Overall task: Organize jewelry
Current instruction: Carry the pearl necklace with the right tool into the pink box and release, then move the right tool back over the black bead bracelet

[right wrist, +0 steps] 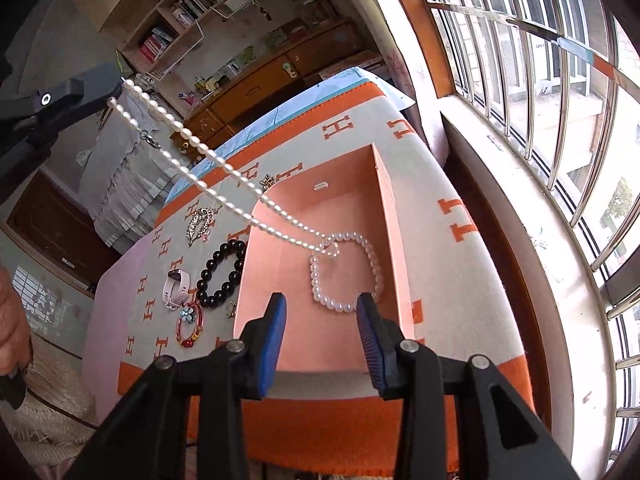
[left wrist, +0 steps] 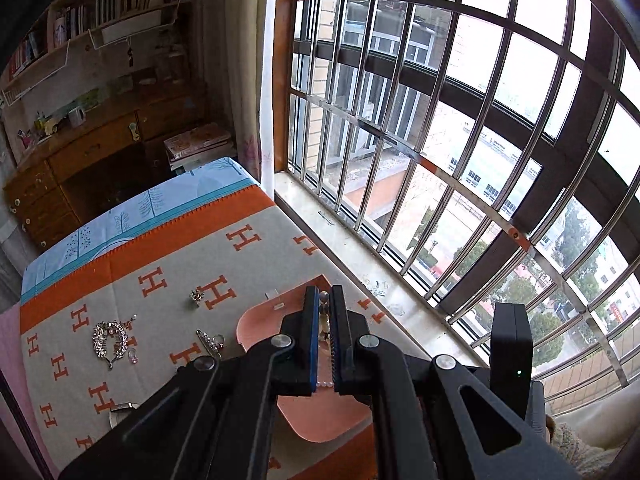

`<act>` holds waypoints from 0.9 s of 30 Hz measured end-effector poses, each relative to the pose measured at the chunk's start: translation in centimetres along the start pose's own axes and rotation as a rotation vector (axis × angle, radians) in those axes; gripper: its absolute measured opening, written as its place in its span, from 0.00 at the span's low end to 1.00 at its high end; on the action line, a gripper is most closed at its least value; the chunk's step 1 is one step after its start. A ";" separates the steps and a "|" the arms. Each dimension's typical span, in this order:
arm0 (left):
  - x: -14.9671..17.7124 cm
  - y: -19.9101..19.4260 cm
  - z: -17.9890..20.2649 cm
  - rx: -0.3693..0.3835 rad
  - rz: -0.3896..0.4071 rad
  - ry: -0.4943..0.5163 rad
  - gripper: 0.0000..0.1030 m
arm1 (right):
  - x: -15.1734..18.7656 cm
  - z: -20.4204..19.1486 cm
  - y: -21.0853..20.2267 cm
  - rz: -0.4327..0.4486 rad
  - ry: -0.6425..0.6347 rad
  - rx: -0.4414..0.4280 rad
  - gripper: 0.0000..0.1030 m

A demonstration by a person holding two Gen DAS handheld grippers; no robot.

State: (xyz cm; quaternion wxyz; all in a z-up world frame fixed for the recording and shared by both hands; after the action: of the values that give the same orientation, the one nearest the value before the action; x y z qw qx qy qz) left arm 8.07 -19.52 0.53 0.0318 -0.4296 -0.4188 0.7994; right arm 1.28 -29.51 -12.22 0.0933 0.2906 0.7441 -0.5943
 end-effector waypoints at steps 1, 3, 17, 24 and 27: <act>0.6 0.7 -0.2 -0.009 -0.011 -0.002 0.03 | 0.1 0.0 0.0 0.001 -0.003 0.002 0.36; 1.8 2.3 -0.8 -0.012 -0.047 -0.011 0.03 | 0.3 -0.1 0.3 -0.002 -0.010 0.004 0.36; 5.8 4.5 -3.0 -0.220 -0.065 0.050 0.68 | 1.0 -0.6 1.9 -0.053 -0.035 -0.006 0.36; 6.7 3.7 -3.1 -0.251 -0.071 0.053 0.71 | 1.1 -0.7 1.9 -0.054 -0.037 -0.008 0.36; 7.2 3.4 -3.2 -0.279 -0.068 0.060 0.72 | 1.1 -1.0 1.8 -0.042 -0.047 -0.010 0.36</act>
State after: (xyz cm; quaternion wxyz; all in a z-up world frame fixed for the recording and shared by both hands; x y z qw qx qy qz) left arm 6.86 -16.72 -7.42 0.0112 -0.4390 -0.5391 0.7187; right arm 1.56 -27.96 -13.96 0.0996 0.2604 0.7506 -0.5990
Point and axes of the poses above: each gripper's, at about its wrist camera, not at the fingertips, and y roughly the way its jaws point, z to its right, x to its underside, the point moved 4 cm from there along y, roughly the way its jaws point, and after that the axes turned 14 degrees about x, right-handed, at the moved point
